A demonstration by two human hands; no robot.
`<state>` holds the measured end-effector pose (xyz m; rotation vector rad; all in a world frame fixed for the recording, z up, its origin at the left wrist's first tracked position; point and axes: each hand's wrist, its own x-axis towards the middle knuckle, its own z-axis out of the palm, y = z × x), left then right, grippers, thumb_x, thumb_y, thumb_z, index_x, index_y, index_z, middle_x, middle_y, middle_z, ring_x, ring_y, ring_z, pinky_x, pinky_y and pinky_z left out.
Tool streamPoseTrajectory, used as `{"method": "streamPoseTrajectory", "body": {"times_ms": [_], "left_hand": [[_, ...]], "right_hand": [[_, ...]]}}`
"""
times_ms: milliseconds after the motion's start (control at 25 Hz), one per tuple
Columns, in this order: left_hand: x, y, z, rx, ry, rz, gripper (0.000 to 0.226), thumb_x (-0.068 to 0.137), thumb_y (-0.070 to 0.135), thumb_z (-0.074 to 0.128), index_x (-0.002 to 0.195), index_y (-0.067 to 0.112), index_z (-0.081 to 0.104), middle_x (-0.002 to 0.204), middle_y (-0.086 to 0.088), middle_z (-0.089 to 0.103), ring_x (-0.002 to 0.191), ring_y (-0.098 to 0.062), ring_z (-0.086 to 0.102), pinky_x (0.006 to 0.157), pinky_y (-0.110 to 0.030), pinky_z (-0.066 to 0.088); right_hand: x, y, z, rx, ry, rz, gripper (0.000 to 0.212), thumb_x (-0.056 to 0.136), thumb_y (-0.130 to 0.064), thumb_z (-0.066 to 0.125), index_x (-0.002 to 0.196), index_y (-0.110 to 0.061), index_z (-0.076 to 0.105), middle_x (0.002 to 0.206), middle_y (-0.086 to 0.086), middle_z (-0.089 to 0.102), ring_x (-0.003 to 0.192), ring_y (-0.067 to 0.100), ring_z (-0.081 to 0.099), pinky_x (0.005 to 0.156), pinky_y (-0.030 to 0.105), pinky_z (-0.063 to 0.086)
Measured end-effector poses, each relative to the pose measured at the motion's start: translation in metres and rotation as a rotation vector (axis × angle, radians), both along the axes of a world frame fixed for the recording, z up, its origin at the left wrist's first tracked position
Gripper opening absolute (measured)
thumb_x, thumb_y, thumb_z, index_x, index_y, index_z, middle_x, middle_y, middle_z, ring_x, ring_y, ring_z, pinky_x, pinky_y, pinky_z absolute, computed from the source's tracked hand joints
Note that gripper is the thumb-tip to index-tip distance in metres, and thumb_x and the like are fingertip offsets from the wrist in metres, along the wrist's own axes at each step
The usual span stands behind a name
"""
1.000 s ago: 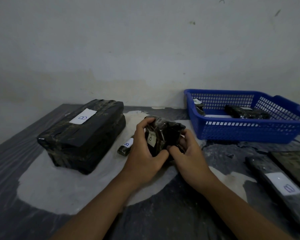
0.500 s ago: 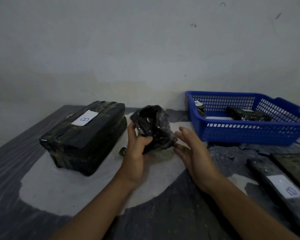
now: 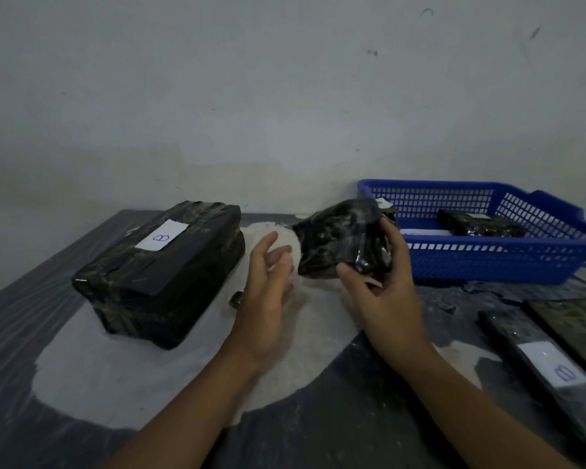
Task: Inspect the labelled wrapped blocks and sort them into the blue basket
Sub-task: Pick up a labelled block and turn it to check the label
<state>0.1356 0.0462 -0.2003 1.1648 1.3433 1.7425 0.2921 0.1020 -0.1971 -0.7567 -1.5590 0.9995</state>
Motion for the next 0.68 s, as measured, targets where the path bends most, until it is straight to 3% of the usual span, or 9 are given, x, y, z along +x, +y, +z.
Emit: {"method": "streamPoseTrajectory", "body": {"times_ms": [80, 200, 240, 360, 480, 600, 680], "left_hand": [[0.0, -0.001, 0.0, 0.008, 0.008, -0.107, 0.048, 0.101, 0.043, 0.055, 0.146, 0.038, 0.039, 0.133, 0.013, 0.064, 0.123, -0.004, 0.062, 0.101, -0.025, 0.051], [-0.004, 0.001, -0.003, 0.008, -0.01, -0.151, 0.066, 0.093, 0.047, 0.062, 0.153, 0.035, 0.037, 0.141, 0.001, 0.063, 0.13, -0.019, 0.06, 0.111, -0.049, 0.047], [-0.003, 0.001, -0.002, 0.013, 0.02, -0.144, 0.064, 0.094, 0.043, 0.06, 0.153, 0.036, 0.038, 0.141, 0.002, 0.062, 0.132, -0.018, 0.059, 0.113, -0.05, 0.044], [0.002, -0.002, 0.0, 0.018, 0.116, -0.116, 0.054, 0.1, 0.033, 0.054, 0.153, 0.035, 0.039, 0.138, 0.009, 0.065, 0.127, -0.008, 0.061, 0.112, -0.042, 0.047], [0.003, -0.004, -0.001, 0.004, 0.151, -0.082, 0.054, 0.1, 0.03, 0.057, 0.15, 0.03, 0.037, 0.138, 0.005, 0.063, 0.117, -0.004, 0.066, 0.101, -0.03, 0.054], [0.006, -0.006, 0.0, -0.012, 0.17, -0.031, 0.061, 0.104, 0.023, 0.056, 0.154, 0.039, 0.025, 0.129, 0.018, 0.061, 0.105, 0.009, 0.067, 0.086, -0.014, 0.055], [0.008, -0.006, 0.001, 0.005, 0.235, 0.026, 0.059, 0.103, 0.013, 0.054, 0.15, 0.041, 0.032, 0.123, 0.023, 0.06, 0.103, 0.012, 0.065, 0.085, -0.015, 0.055]], "right_hand": [[-0.002, -0.006, -0.003, 0.061, -0.112, 0.098, 0.091, 0.079, -0.045, 0.078, 0.152, -0.054, 0.024, 0.138, -0.033, 0.048, 0.129, -0.007, 0.052, 0.105, 0.017, 0.047], [-0.008, -0.013, -0.004, 0.121, -0.19, 0.157, 0.071, 0.086, -0.049, 0.066, 0.151, -0.042, 0.038, 0.132, -0.033, 0.05, 0.124, -0.013, 0.051, 0.099, 0.007, 0.044], [-0.01, -0.015, -0.004, 0.149, -0.195, 0.134, 0.063, 0.089, -0.049, 0.062, 0.148, -0.041, 0.043, 0.134, -0.029, 0.05, 0.125, -0.011, 0.051, 0.099, 0.007, 0.043], [-0.013, -0.016, -0.003, 0.153, -0.139, 0.111, 0.047, 0.098, -0.037, 0.064, 0.142, -0.037, 0.049, 0.133, -0.02, 0.057, 0.125, -0.002, 0.057, 0.102, 0.016, 0.048], [-0.012, -0.013, -0.004, 0.028, -0.08, 0.158, 0.042, 0.099, -0.02, 0.065, 0.136, -0.033, 0.048, 0.119, -0.028, 0.065, 0.114, -0.002, 0.066, 0.095, 0.026, 0.057], [-0.012, -0.011, -0.005, 0.035, -0.141, 0.101, 0.049, 0.097, -0.018, 0.069, 0.137, -0.035, 0.047, 0.117, -0.033, 0.064, 0.112, -0.012, 0.062, 0.093, 0.015, 0.054], [-0.011, -0.011, -0.006, 0.05, -0.182, 0.076, 0.05, 0.096, -0.019, 0.071, 0.138, -0.036, 0.053, 0.121, -0.029, 0.065, 0.112, -0.013, 0.062, 0.091, 0.009, 0.051]]}}
